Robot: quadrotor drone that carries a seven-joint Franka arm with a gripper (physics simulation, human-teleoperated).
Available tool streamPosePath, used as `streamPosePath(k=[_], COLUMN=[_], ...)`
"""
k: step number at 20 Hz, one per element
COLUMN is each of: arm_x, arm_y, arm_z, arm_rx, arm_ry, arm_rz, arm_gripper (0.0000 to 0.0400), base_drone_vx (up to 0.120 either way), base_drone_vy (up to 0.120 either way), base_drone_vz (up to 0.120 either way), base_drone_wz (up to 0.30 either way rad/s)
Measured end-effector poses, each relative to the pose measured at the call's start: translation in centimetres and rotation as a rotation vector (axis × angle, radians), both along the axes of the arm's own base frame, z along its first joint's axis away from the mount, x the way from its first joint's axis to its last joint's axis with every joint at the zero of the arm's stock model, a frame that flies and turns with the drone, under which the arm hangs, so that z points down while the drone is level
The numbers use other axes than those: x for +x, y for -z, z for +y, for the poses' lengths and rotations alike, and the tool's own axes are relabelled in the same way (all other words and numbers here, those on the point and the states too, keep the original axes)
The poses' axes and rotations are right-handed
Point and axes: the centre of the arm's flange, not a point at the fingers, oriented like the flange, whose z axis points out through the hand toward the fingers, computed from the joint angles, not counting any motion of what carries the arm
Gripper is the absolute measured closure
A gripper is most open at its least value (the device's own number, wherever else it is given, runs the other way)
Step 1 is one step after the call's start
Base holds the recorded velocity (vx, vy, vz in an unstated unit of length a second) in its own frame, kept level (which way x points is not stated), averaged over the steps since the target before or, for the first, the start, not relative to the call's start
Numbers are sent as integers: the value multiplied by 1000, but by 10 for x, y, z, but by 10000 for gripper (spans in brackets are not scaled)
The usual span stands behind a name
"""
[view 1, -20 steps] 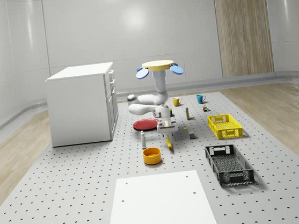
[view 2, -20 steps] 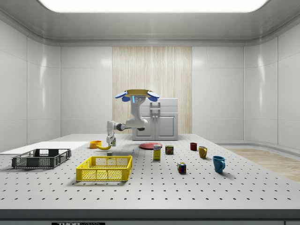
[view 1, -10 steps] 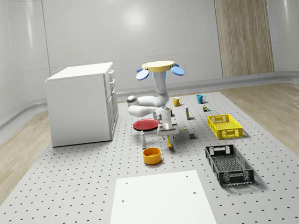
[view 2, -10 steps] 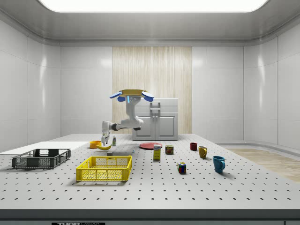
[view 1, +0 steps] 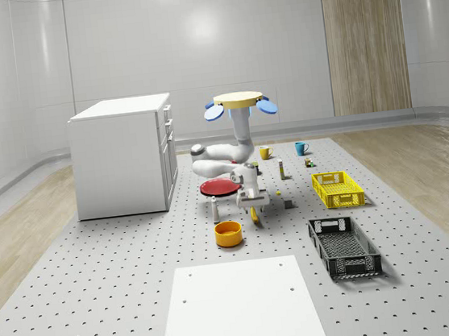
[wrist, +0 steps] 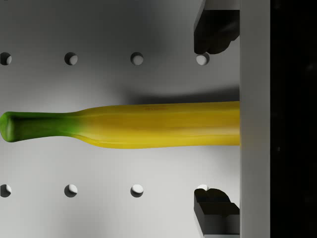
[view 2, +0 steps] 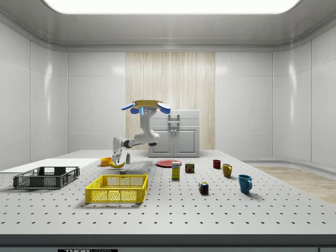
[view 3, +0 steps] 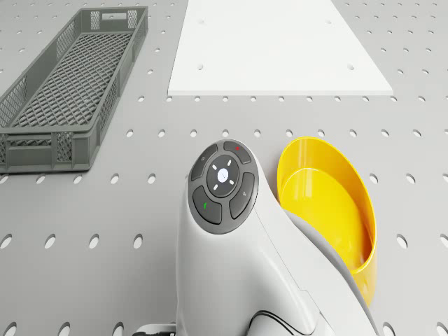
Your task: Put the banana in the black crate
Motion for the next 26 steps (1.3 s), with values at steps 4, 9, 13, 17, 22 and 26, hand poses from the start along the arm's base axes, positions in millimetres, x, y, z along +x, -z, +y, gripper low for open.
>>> streamPosePath(k=[4,9,13,17,22,26], arm_x=[0,7,12,14,16,16], arm_y=[-13,-20,-24,-29,-31,-32], arm_z=[0,0,0,0,0,0], arm_rx=[0,0,0,0,0,-1], arm_ry=[0,0,0,0,0,-2], arm_rz=[0,0,0,0,0,0], arm_gripper=[0,0,0,0,158,209], base_drone_vx=[0,0,0,0,0,0], base_drone_vy=[0,0,0,0,0,0], base_drone_vz=[0,0,0,0,0,0], base_drone_wz=[0,0,0,0,0,0])
